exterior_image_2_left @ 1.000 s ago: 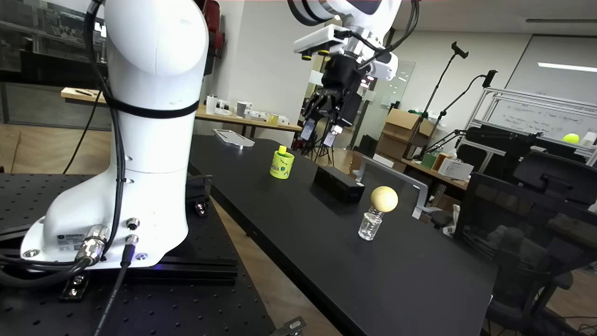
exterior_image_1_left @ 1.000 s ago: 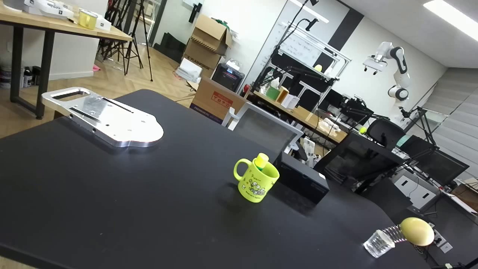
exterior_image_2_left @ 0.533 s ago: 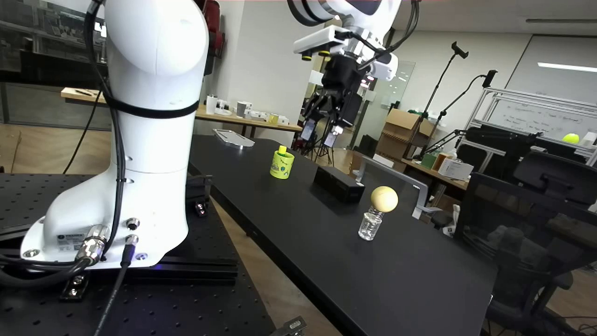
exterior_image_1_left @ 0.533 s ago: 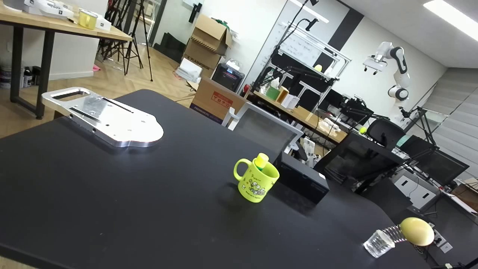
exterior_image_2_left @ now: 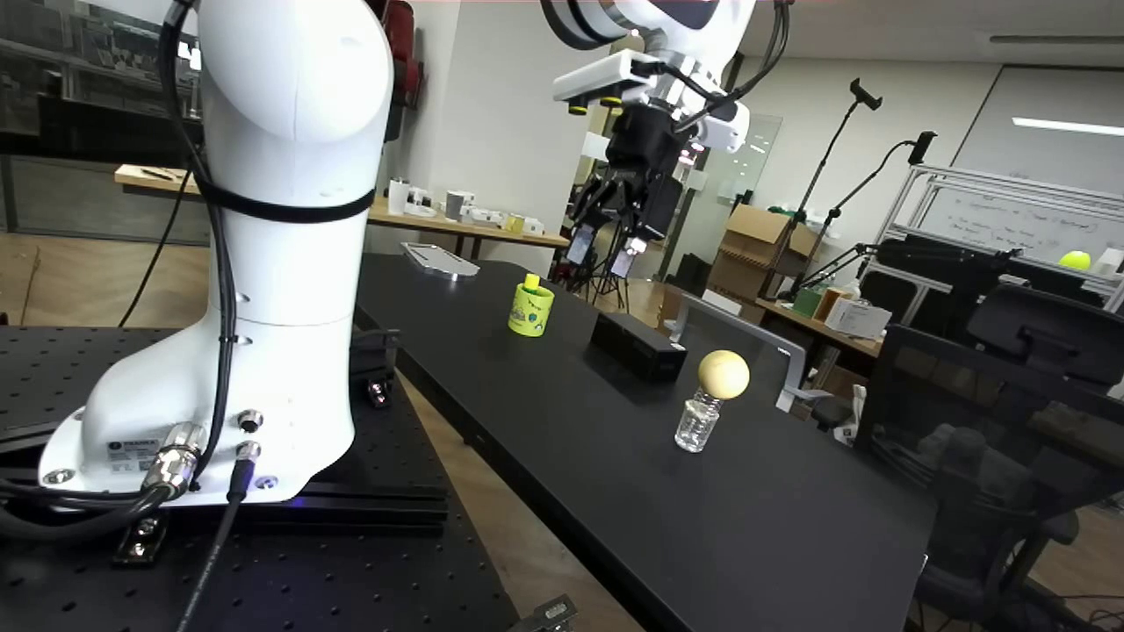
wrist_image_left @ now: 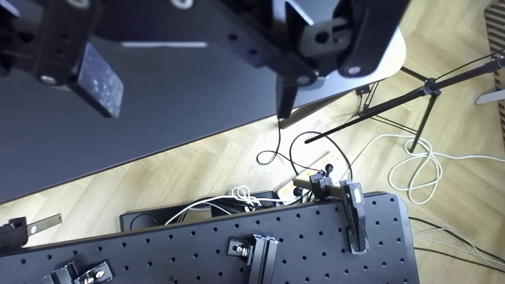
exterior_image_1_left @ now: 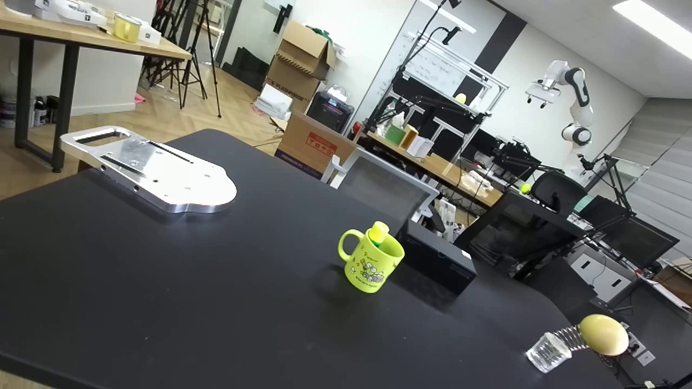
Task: Put the paper glue on the black box
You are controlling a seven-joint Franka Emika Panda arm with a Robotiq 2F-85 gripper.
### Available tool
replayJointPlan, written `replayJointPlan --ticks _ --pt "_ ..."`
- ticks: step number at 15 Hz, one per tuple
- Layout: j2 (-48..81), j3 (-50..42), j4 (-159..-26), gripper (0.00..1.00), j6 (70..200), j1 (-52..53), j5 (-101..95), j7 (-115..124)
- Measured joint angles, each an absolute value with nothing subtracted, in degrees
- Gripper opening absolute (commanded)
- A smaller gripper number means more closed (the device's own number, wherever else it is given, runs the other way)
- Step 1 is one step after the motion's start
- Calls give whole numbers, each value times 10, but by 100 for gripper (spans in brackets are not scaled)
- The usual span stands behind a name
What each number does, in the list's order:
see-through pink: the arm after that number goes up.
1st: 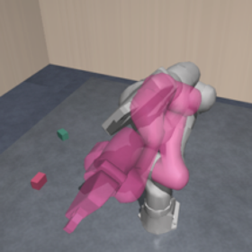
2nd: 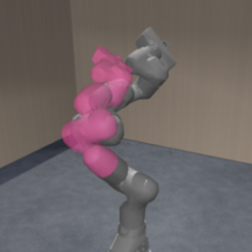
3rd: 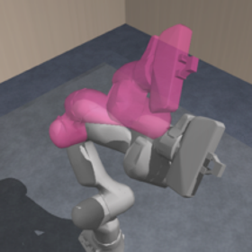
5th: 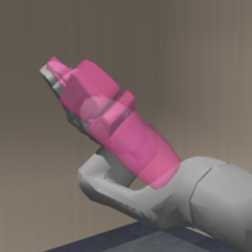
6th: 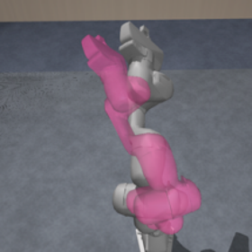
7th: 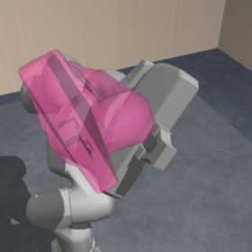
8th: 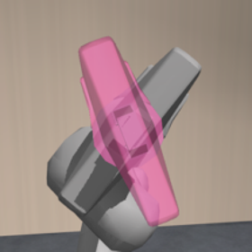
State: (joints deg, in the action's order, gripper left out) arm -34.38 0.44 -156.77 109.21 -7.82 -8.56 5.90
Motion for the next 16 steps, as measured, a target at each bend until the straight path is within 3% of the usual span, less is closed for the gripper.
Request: replayJointPlan --ticks 7,16 --pt "-341 7 -1568 100 1130 -53 -108 -2" --pt "-332 40 -1567 100 1190 76 -112 -138"
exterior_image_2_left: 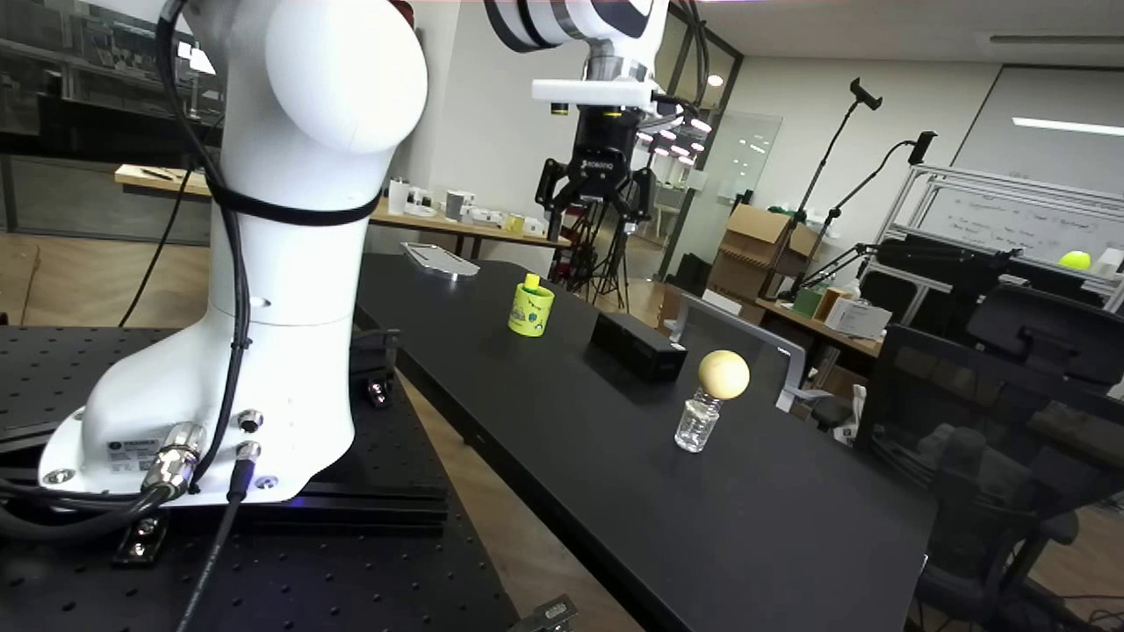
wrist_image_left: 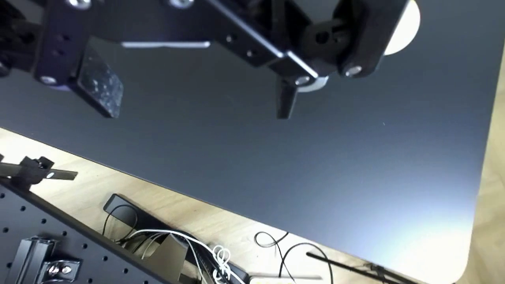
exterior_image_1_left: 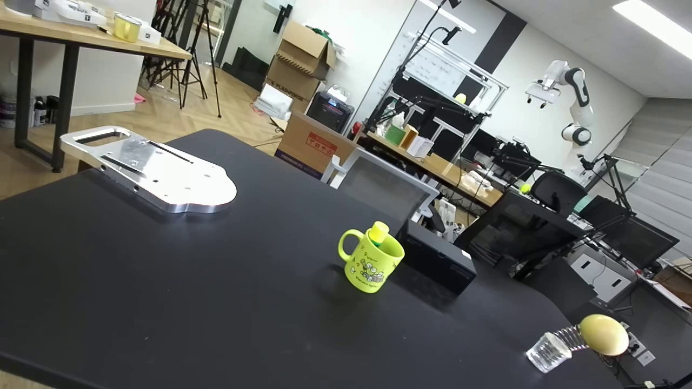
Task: Put the paper glue on the black box
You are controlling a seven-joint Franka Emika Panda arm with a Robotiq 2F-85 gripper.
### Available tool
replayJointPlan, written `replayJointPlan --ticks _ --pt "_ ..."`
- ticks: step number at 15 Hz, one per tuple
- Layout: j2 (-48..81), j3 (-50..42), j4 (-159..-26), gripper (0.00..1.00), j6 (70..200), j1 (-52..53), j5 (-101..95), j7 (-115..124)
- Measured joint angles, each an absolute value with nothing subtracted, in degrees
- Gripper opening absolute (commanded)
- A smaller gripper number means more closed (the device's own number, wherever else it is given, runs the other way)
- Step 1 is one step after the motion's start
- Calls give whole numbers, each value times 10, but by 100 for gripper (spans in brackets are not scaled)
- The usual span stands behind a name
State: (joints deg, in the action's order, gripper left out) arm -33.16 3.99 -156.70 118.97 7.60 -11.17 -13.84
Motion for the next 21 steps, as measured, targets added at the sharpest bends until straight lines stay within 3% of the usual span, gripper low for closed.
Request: replayJointPlan --ticks 7,17,21 --pt "-301 84 -1530 100 1228 172 -100 -180" --pt "-288 84 -1523 100 1231 172 -101 -184" --pt "-251 88 -1507 100 1289 164 -102 -181"
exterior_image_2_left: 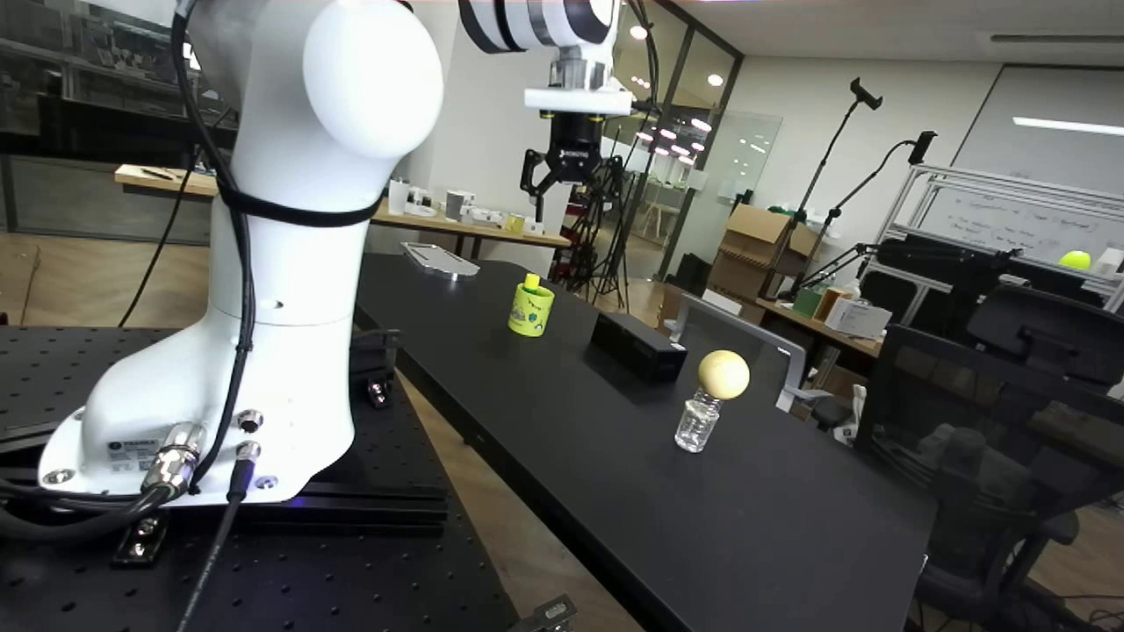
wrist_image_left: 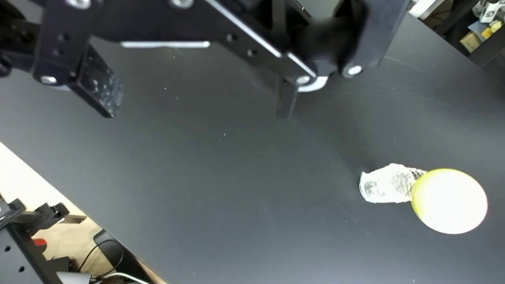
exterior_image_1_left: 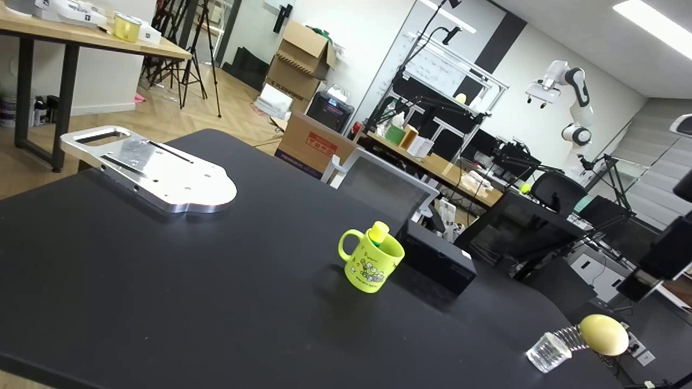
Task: Put the paper glue on the black box
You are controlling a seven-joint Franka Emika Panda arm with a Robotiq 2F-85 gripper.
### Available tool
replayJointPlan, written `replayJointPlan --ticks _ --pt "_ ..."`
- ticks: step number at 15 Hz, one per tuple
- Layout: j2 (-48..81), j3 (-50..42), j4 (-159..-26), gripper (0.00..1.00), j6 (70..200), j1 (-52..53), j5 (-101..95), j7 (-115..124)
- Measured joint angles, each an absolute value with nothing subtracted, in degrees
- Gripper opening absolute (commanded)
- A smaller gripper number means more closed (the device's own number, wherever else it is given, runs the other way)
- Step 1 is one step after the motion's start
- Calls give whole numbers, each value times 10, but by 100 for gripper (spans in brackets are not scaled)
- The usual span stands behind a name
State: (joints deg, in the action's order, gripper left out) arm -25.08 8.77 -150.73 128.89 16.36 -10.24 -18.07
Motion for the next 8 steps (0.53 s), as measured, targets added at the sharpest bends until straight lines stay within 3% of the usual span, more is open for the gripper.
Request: replayJointPlan --ticks 8 --pt "-60 127 -1349 100 1360 158 -104 -173"
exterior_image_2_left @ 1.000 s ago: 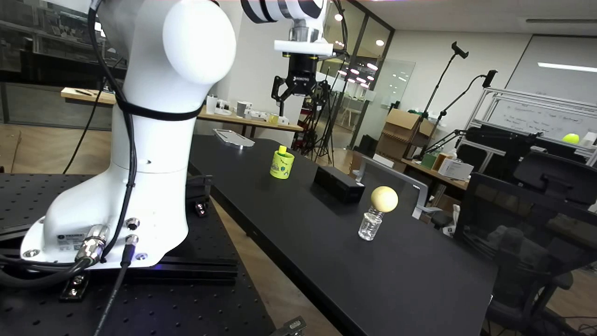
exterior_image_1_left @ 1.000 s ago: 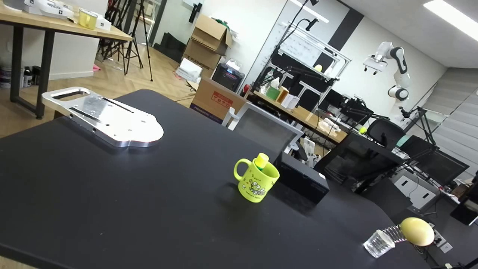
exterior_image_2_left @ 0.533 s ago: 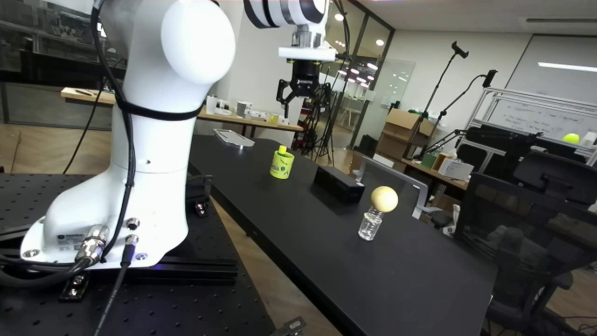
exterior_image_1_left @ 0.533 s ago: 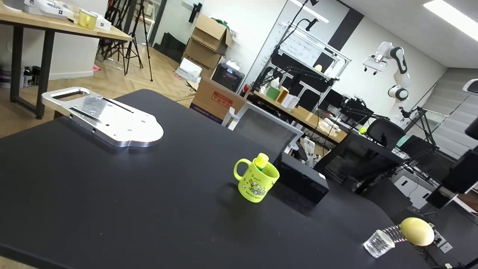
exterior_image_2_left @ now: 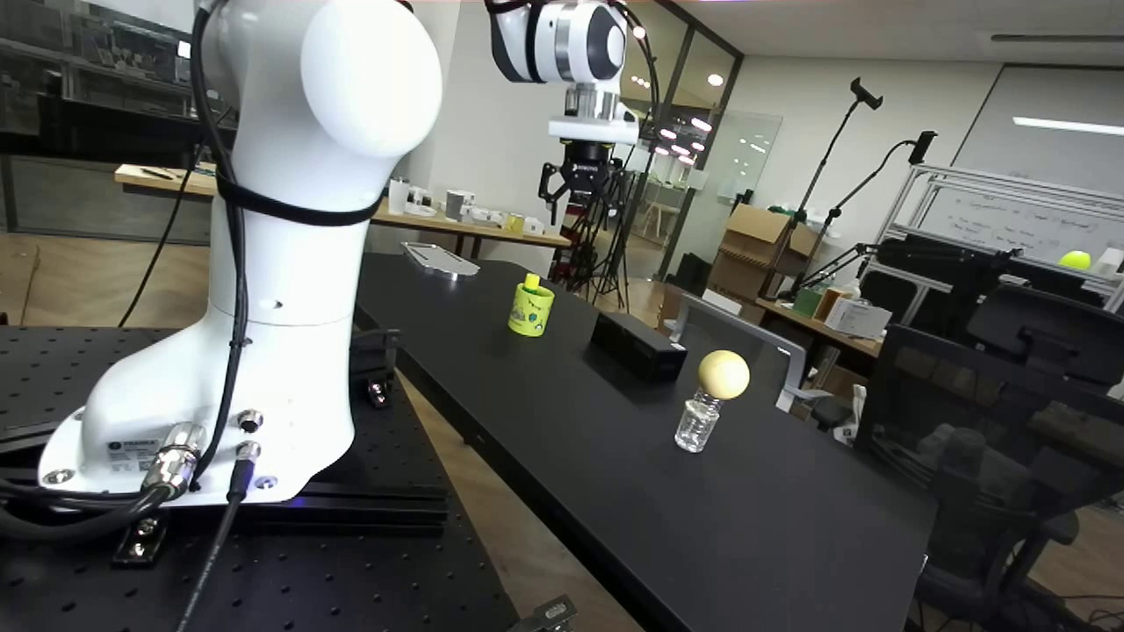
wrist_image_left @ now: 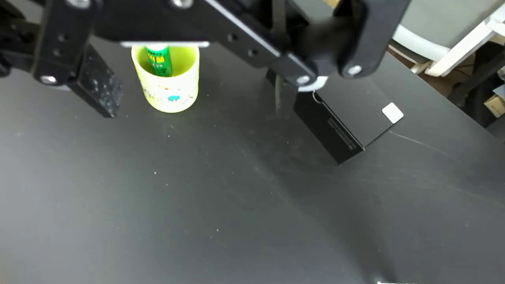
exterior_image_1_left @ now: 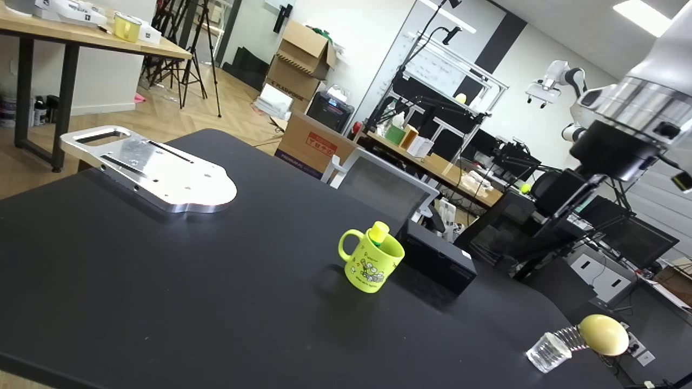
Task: Put the paper glue on the black box
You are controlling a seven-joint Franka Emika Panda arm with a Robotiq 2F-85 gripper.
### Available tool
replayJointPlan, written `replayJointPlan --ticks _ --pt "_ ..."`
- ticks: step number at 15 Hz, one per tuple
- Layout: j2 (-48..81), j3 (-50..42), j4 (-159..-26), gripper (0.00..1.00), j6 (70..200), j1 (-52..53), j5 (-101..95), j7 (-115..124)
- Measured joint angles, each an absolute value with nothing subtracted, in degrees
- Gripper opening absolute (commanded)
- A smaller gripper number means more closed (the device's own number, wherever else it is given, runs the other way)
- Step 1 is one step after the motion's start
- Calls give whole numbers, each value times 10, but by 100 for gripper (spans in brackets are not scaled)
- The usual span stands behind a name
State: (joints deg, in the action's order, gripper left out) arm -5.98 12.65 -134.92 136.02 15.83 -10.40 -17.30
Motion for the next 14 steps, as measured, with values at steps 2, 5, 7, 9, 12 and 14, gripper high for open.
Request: replayJointPlan --ticks 2,5,7,9,12,14 --pt "-14 143 -1303 100 1356 161 -106 -162" --pt "47 164 -1239 100 1338 173 -115 -138" --pt "81 172 -1203 100 1323 184 -115 -126" --pt "108 176 -1173 100 1306 192 -114 -122" --pt "126 177 -1156 100 1295 194 -112 -123" --pt "127 177 -1157 100 1296 194 -112 -124"
